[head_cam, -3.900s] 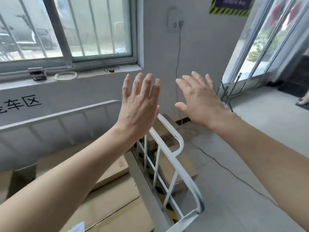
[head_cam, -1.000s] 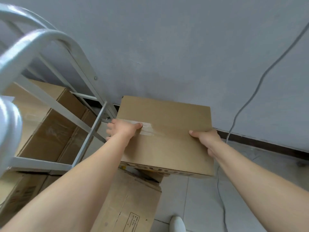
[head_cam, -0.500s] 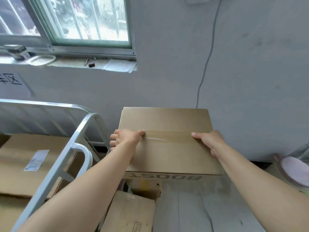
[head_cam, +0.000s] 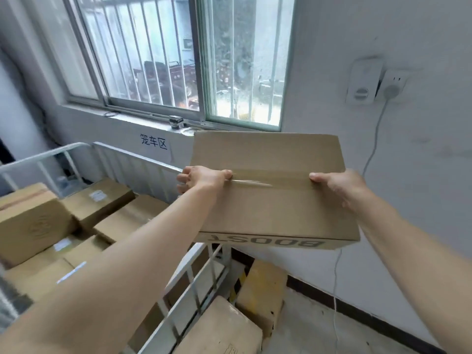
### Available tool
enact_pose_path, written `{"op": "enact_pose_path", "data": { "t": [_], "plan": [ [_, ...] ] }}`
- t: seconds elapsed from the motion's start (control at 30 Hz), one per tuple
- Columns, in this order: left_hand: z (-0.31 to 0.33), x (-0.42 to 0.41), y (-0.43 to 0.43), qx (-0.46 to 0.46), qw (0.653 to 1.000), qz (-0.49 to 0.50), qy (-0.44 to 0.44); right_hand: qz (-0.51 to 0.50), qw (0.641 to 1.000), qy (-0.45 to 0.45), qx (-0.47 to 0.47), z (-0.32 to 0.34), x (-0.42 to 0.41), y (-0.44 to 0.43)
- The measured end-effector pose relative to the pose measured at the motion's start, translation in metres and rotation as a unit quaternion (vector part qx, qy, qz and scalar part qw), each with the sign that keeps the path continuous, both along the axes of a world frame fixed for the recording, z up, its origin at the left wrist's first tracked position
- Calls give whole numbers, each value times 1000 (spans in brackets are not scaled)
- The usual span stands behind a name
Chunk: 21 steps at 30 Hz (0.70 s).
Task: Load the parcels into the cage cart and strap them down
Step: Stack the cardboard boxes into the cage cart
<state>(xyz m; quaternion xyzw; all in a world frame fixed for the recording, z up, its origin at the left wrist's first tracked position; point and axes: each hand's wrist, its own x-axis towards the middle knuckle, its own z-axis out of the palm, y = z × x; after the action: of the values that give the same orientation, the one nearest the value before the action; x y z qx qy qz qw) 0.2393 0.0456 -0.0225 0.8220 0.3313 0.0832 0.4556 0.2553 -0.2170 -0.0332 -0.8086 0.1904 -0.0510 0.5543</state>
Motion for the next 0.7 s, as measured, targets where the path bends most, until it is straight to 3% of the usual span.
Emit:
{"op": "enact_pose_path", "data": {
  "t": [0.4, 0.7],
  "plan": [
    [24, -117, 265, -30, 969, 232, -74, 266, 962, -55, 33, 54, -10, 289],
    [-13, -141, 506, -103, 941, 306, -100, 319, 947, -39, 0, 39, 9, 541]
  ]
}}
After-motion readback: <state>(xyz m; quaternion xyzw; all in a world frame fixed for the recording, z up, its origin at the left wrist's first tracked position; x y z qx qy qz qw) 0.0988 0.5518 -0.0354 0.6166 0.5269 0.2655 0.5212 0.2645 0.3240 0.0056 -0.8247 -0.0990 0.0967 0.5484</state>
